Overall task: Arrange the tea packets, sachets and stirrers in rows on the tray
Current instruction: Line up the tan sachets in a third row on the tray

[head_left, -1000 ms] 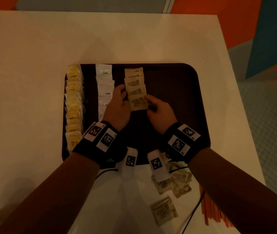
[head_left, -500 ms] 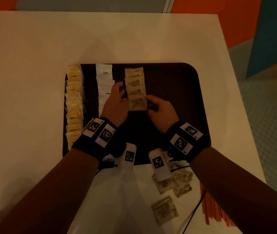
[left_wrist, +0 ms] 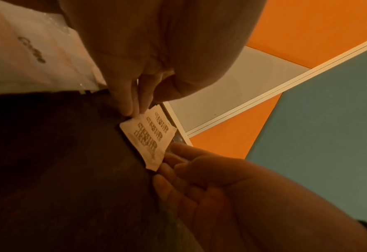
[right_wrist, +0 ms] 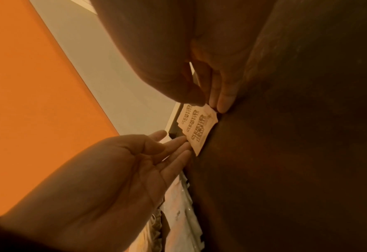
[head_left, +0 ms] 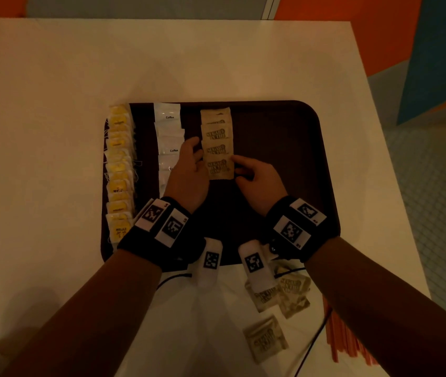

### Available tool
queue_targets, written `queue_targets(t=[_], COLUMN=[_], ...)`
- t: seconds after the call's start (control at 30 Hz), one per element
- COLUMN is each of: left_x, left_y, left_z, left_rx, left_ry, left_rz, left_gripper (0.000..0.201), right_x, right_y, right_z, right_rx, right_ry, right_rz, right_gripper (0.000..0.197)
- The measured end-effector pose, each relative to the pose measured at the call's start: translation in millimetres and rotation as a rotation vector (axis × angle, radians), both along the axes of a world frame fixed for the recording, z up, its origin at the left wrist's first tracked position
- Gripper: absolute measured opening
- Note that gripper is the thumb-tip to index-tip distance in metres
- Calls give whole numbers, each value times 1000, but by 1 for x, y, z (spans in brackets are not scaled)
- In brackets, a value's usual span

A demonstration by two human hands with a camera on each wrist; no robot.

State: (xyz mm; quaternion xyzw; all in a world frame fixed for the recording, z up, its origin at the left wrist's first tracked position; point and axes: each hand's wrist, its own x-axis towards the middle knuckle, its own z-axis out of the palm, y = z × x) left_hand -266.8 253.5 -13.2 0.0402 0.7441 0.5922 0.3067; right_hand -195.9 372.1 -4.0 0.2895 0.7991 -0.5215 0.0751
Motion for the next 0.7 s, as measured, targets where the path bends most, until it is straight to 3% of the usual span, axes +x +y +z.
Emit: queue_targets(t=[0.33, 0.7], left_x=[4, 8], left_y=[1, -1], left_z=[3, 20], left_rx=[25, 8], left_ry=[-14, 75], left_rz=[14, 5], left_gripper=[51, 51], right_x=[-2, 3], right_y=[2, 2], right_z=[-1, 1], right_rx=[-96, 12], right_ry=[16, -54], right_rz=[-71, -25], right_gripper=[46, 47])
